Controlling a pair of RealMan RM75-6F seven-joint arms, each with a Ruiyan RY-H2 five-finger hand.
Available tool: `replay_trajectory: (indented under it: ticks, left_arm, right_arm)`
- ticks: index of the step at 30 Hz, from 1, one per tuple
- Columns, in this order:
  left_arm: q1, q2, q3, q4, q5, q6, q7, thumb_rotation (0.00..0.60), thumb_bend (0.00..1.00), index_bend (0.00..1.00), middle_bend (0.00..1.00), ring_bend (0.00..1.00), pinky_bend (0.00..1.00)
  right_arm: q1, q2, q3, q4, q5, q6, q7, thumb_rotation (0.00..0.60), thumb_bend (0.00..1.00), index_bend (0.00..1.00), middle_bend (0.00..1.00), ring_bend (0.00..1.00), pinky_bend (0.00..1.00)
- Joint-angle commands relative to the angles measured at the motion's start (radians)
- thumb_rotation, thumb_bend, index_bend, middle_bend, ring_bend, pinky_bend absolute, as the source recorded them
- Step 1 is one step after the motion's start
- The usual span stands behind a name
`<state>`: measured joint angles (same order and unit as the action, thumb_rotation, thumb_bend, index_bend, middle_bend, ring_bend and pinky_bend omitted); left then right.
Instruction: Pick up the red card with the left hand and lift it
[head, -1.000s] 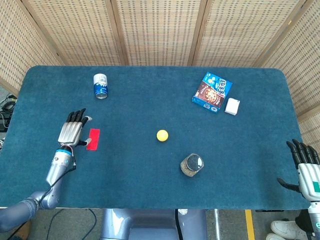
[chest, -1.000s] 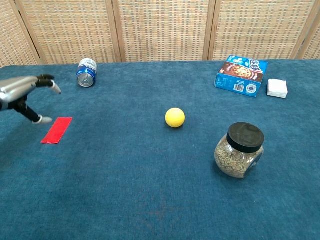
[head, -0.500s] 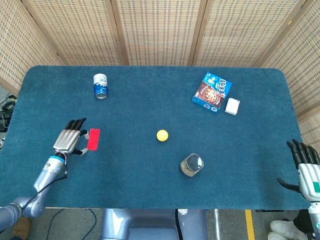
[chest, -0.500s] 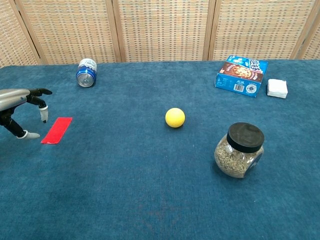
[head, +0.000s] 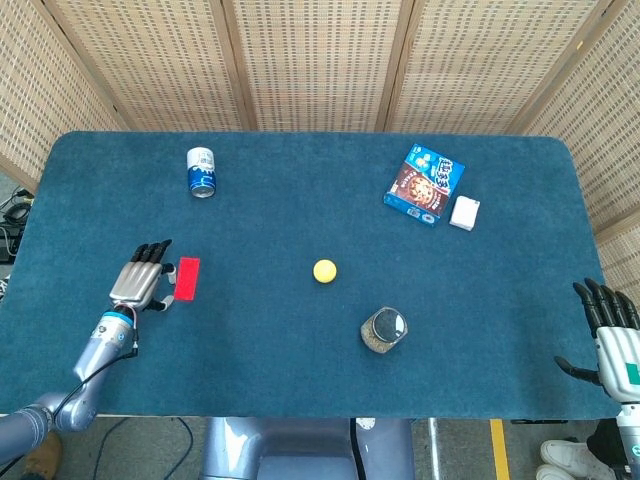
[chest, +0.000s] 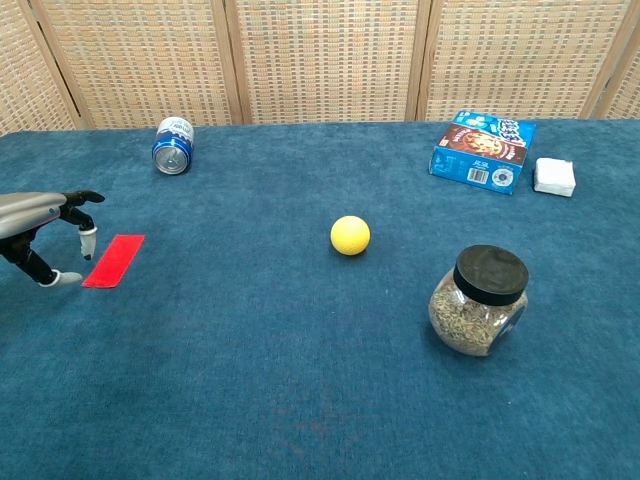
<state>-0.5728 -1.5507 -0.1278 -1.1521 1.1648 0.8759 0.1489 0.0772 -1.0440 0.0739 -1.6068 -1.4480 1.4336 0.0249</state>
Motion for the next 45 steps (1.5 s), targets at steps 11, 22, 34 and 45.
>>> replay_trajectory:
  ticks: [11,22,34,45]
  left_arm:
    - [0.000,-0.029,0.011,0.032,-0.006,-0.013,-0.007,0.600,0.31,0.51,0.00,0.00,0.00]
    - [-0.012,-0.046,0.004,0.040,-0.019,-0.021,0.015,0.600,0.32,0.51,0.00,0.00,0.00]
    - [-0.023,-0.065,-0.003,0.043,-0.065,-0.037,0.068,0.600,0.38,0.51,0.00,0.00,0.00]
    - [-0.024,-0.069,-0.001,0.041,-0.067,-0.035,0.069,0.600,0.44,0.55,0.00,0.00,0.00]
  right_arm:
    - [0.001,-0.002,0.001,0.003,0.003,-0.003,0.000,0.600,0.00,0.00,0.00,0.00,0.00]
    - [0.001,-0.002,0.001,0.003,0.005,-0.004,0.001,0.600,0.00,0.00,0.00,0.00,0.00]
    - [0.000,0.000,0.000,0.001,0.003,-0.003,0.002,0.600,0.00,0.00,0.00,0.00,0.00]
    - [0.001,0.000,0.000,0.001,0.005,-0.005,0.003,0.600,0.00,0.00,0.00,0.00,0.00]
